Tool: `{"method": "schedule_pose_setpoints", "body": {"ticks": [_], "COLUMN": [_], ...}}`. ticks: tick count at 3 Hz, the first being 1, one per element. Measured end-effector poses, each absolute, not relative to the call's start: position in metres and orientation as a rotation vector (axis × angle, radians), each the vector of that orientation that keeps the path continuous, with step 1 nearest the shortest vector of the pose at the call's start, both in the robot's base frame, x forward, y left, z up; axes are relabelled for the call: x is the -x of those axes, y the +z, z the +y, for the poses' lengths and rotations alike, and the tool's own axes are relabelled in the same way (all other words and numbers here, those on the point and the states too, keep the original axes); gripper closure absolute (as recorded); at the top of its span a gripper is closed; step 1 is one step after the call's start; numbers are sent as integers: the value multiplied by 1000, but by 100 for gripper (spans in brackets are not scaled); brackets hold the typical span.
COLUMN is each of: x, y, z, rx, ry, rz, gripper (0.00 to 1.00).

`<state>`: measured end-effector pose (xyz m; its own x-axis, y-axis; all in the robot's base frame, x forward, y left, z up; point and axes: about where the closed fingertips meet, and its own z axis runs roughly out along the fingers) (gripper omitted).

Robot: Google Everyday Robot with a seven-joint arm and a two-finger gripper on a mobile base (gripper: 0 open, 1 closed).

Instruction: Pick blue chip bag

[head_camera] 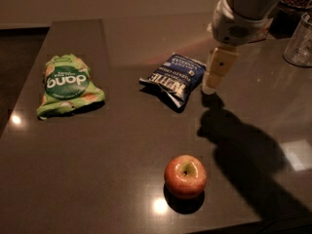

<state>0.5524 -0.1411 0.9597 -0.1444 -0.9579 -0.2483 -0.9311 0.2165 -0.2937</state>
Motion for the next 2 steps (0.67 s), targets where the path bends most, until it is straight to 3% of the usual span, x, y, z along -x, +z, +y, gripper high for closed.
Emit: {"method": "schedule_pose_setpoints", "body": {"ticks": [2], "x": [-595], "y": [915], "z": [-104], "rx": [2018], "ry": [-137], "rz": [2025], "gripper": [0]}}
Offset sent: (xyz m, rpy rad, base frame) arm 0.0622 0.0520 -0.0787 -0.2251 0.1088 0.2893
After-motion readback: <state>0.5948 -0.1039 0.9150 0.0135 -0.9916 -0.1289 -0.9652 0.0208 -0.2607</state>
